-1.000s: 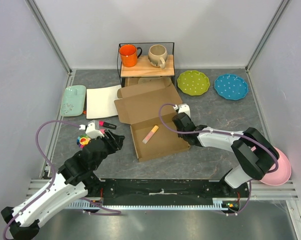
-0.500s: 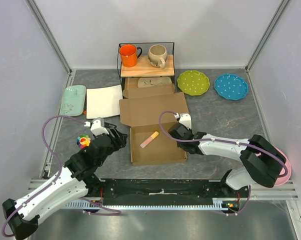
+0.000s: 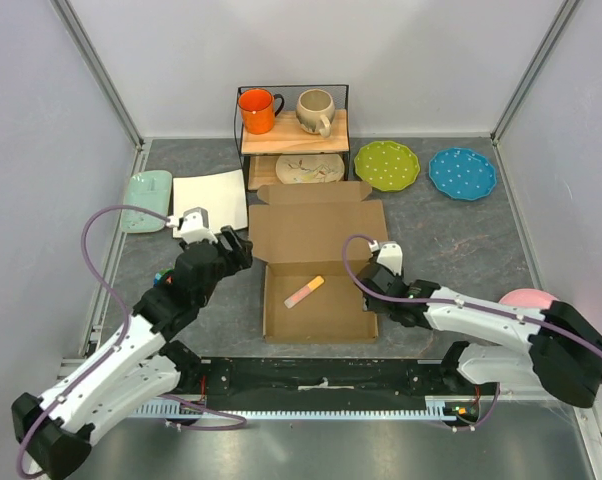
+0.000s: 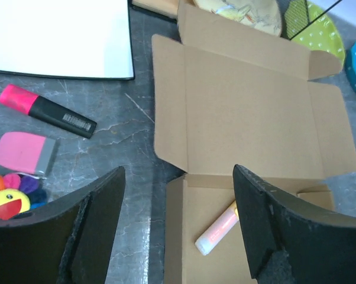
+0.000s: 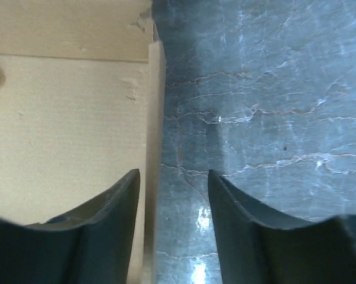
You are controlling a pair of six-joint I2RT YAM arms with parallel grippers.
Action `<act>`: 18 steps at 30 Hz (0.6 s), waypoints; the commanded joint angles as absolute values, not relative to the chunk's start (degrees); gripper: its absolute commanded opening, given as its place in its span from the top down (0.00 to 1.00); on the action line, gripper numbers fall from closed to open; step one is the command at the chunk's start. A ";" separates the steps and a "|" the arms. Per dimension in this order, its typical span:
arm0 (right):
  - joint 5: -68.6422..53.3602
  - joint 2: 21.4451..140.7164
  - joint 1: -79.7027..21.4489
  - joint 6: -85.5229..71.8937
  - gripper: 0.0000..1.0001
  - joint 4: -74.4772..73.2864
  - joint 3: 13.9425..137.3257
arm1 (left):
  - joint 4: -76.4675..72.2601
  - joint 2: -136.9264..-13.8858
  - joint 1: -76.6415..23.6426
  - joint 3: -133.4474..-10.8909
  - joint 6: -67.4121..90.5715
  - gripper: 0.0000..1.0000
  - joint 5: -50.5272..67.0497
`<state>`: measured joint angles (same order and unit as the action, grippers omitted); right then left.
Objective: Fold the paper box
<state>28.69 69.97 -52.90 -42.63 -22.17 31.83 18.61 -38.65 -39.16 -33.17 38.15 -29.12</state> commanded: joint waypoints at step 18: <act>30.76 51.51 -53.09 -36.39 0.26 -31.38 46.40 | 13.70 -78.12 -12.57 -56.59 26.72 0.19 19.16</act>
